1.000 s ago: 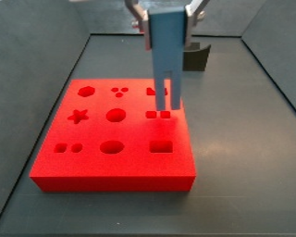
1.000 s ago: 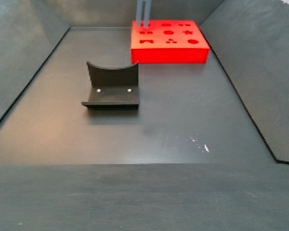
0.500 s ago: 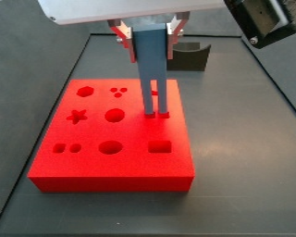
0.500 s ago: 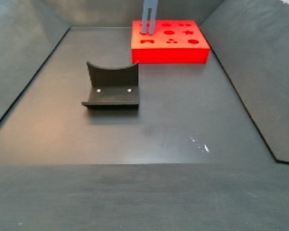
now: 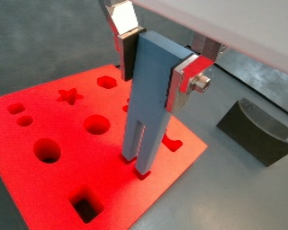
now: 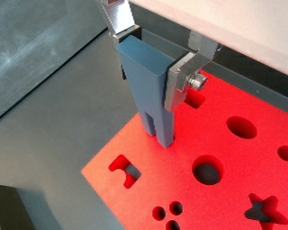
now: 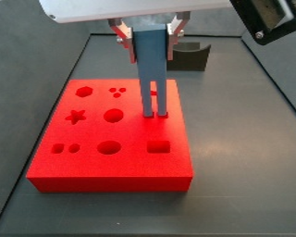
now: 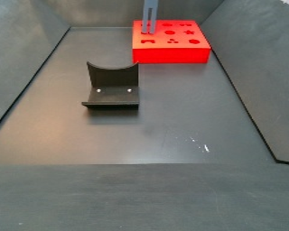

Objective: Insert the double-square object.

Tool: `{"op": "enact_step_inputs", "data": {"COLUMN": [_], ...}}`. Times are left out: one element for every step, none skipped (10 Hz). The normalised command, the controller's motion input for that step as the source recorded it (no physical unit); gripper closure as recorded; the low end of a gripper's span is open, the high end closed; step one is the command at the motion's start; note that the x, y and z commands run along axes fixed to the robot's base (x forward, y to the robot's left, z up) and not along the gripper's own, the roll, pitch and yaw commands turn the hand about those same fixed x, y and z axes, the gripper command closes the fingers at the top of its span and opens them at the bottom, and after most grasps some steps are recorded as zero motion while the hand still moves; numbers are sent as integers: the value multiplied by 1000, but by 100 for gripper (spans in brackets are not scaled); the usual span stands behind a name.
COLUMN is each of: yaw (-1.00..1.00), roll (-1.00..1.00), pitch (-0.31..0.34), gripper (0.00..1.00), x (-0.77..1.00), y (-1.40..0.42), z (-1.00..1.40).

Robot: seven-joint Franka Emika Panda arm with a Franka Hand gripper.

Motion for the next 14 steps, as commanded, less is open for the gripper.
{"op": "enact_step_inputs", "data": {"yaw": [-51,-34,0,0,0,0,0,0,0,0,0,0,-60,-91], "roll": [0,0,0,0,4,0,0,0,-99,-34,-70,0,63,0], "pitch": [9,23,16,19,0,0,0,0,39,13,61,227,267,307], "gripper": [100,100,100,100,100,100,100,100,100,100,100,100,100,100], "x": [89,109,77,86,0,0,0,0,0,0,29,269,526,429], "y": [-66,-26,0,0,0,0,0,0,0,0,0,0,-54,-131], "z": [-57,-66,-63,-46,0,-34,-129,-69,-214,-194,-509,-794,-686,-620]}}
